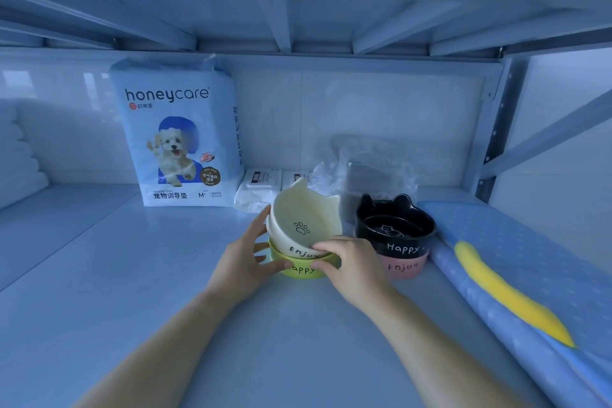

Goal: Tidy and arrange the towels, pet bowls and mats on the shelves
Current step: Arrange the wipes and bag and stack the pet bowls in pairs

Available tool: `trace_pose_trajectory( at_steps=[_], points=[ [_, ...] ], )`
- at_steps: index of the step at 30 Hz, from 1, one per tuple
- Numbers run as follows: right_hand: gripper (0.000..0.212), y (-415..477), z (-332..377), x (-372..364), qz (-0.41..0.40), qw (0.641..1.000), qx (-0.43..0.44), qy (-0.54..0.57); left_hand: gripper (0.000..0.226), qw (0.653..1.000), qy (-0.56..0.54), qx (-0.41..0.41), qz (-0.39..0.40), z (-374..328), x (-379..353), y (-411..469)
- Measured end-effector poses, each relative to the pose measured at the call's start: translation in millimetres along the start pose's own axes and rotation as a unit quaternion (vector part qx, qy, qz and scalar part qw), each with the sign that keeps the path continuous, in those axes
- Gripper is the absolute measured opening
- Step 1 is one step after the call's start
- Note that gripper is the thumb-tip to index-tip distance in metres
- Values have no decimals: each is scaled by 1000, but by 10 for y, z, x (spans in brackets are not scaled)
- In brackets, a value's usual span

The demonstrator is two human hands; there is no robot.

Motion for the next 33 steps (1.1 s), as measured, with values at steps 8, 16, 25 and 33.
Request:
trace_pose_trajectory(
  at_steps=[8,16,25,33],
  points=[
    [18,42,-20,-10,-1,1000,0,-14,98,1000,12,2,14,3,16,-6],
    [17,50,-35,-3,17,1000,-21,8,98,999,43,-15,16,-18,18,-10],
    [18,94,41,-9,-14,1000,0,-10,99,999,32,-10,6,27,-3,7],
    [13,151,87,205,-123,991,58,-7,88,996,85,-9,-9,-13,-29,-16]
  ],
)
Point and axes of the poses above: each hand's wrist, its own y-axis towards the middle knuckle, its own x-axis out of the back of the hand, z = x × y, the point moved 4 cm from there along y, towards the middle knuckle, and after that the axes turned 5 degrees about -y, right-handed, at the moved point
